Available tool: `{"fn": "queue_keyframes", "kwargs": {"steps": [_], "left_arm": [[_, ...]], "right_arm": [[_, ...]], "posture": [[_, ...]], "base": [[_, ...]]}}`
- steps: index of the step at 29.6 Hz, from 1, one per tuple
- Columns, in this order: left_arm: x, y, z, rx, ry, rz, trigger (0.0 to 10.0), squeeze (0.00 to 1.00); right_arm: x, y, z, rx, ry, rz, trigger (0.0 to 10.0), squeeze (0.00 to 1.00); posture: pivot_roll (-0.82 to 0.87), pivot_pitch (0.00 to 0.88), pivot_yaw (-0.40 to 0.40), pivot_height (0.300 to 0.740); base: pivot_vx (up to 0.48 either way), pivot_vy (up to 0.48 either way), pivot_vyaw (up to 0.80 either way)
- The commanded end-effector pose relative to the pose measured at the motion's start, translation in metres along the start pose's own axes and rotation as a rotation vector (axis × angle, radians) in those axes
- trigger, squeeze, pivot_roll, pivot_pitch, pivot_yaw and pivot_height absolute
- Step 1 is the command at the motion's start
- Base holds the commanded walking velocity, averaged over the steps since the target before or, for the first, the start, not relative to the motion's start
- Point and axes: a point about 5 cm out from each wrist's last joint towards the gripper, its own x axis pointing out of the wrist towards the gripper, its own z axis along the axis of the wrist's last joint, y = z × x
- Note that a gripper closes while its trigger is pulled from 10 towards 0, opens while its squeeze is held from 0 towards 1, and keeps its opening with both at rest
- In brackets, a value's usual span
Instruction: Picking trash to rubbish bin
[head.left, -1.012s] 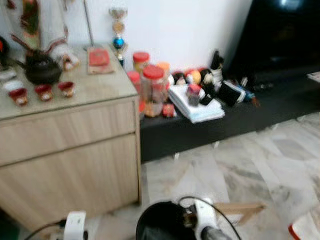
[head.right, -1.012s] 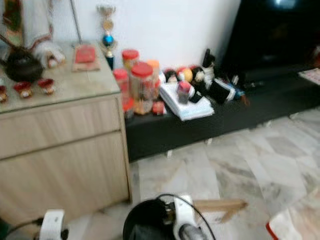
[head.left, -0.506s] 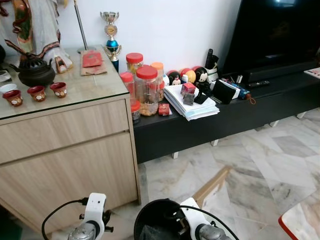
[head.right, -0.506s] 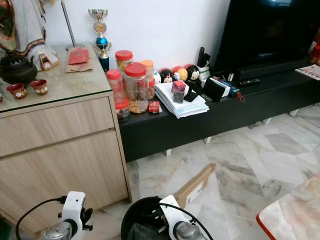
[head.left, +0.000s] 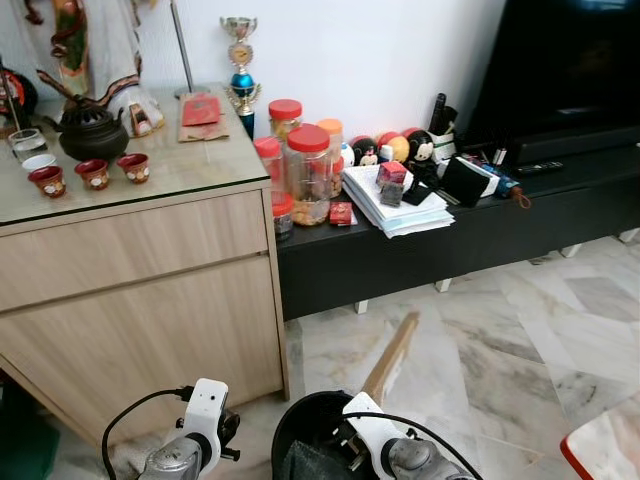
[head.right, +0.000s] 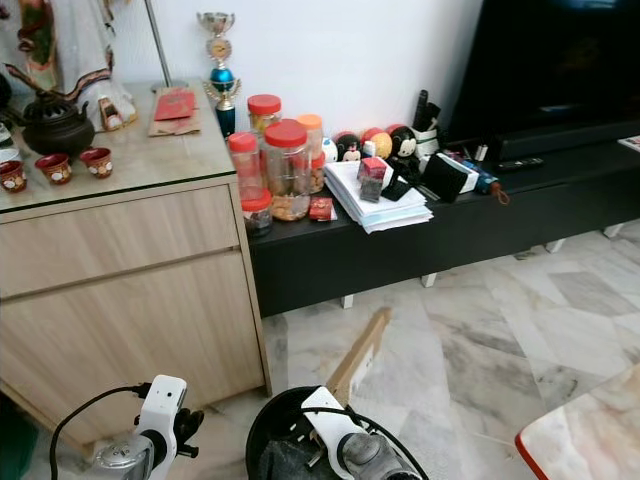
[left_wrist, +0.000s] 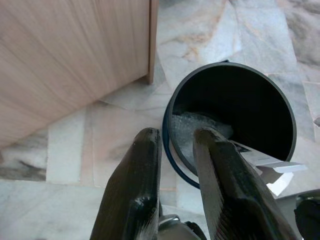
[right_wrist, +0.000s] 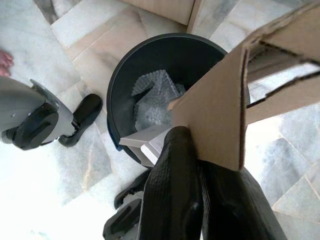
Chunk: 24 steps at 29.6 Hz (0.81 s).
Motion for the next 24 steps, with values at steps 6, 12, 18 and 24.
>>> {"fn": "queue_keyframes", "kwargs": {"steps": [6,12,18,24], "left_arm": [[0.0,0.0,0.0,-0.002,0.007,-0.011,10.0,0.0],[0.0,-0.001,-0.001,-0.005,0.008,-0.011,10.0,0.0],[0.0,-0.001,-0.001,-0.003,0.01,-0.014,10.0,0.0],[0.0,-0.001,-0.002,0.0,0.013,-0.017,10.0,0.0]], "right_arm": [[0.0,0.001,-0.001,-0.079,0.018,0.025,10.0,0.0],[-0.001,0.0,-0.009,-0.081,0.04,0.007,10.0,0.0],[-0.002,-0.002,-0.015,-0.097,0.058,-0.01,10.0,0.0],[-0.003,-0.008,-0.021,-0.133,0.081,-0.055,10.0,0.0]], "posture": [[0.08,0.0,-0.037,0.74],[0.08,0.0,-0.037,0.74],[0.07,0.0,-0.031,0.74],[0.07,0.0,-0.03,0.74]], "base": [[0.0,0.0,0.0],[0.0,0.0,0.0],[0.0,0.0,0.0],[0.0,0.0,0.0]]}}
